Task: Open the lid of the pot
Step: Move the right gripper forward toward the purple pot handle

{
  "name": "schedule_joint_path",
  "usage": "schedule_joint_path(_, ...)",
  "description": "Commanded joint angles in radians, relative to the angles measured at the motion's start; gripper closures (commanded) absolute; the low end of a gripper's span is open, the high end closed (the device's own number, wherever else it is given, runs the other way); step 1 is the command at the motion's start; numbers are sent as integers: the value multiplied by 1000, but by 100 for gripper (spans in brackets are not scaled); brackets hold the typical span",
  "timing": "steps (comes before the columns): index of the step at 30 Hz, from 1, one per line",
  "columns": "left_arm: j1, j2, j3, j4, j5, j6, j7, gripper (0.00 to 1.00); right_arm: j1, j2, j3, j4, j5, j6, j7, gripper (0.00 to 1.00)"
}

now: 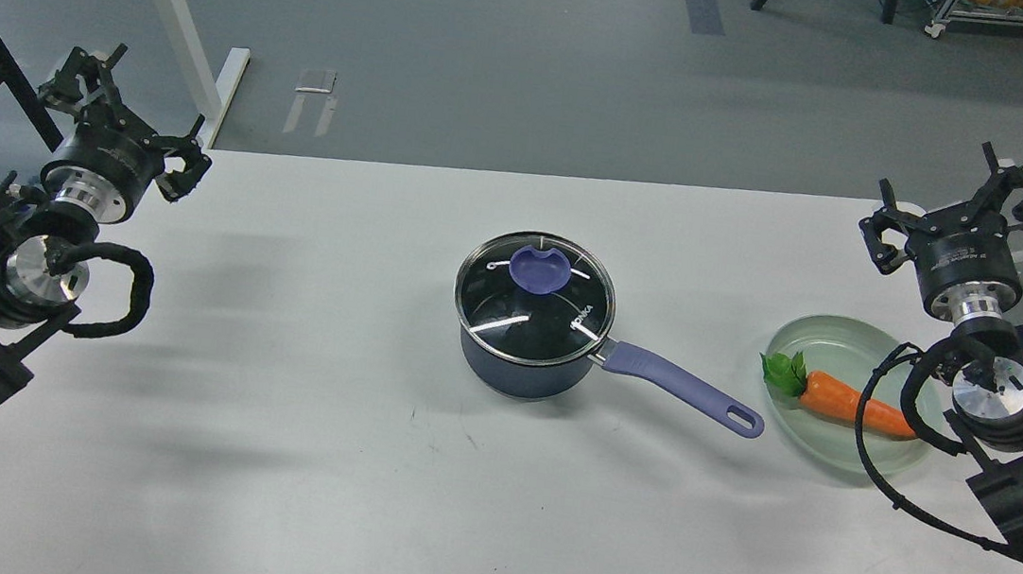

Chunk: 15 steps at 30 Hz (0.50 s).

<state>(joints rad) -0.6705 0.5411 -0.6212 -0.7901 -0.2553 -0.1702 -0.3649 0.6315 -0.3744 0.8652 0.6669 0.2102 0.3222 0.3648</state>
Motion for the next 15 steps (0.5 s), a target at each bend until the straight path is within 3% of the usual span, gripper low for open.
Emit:
schedule_joint_path(1,5,17,1,-14,10,4,1,0,-1,0,0,0,0,0,0,0)
schedule_joint_path(9,6,30,11,-23,14,53,8,0,36,-17,-61,25,-15,-3,0,0)
schedule_joint_path(15,-6,33,29,-24,66,52,23,0,200,-156,-303,95,-121,-14,2,0)
